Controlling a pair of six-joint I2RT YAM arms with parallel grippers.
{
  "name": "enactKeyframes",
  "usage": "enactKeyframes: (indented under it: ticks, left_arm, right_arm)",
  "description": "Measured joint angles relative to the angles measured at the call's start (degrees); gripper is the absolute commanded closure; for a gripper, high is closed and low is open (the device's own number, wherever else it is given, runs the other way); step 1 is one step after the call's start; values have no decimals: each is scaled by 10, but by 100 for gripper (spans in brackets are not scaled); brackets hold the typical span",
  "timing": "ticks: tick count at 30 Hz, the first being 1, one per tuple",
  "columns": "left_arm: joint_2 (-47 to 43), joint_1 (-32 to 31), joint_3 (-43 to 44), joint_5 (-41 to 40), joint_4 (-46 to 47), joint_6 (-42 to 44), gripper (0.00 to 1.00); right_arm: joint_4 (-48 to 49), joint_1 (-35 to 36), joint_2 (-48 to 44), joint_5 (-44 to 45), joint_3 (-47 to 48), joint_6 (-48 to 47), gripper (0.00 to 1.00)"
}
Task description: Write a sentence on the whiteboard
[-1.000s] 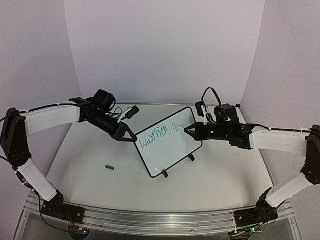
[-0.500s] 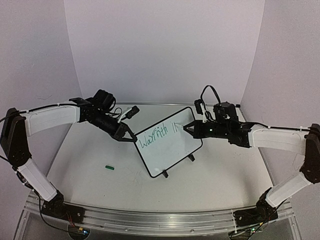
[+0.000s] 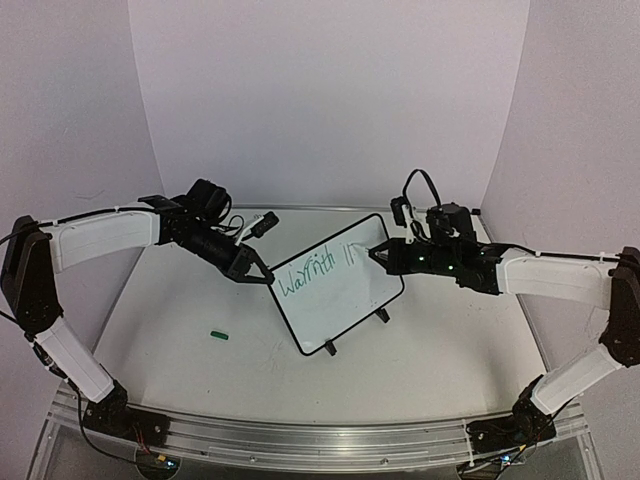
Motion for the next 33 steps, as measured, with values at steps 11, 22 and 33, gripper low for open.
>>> enactKeyframes:
  ticks: [11, 22, 33]
  left_arm:
    - [0, 0, 0, 0, 0, -1, 100]
    - [0, 0, 0, 0, 0, -1, 100]
    - [0, 0, 0, 0, 0, 1, 100]
  right_arm:
    - [0, 0, 0, 4, -1, 6, 100]
    - [3, 0, -8, 5, -35, 19, 100]
    - [-3, 0, -64, 6, -36, 23, 100]
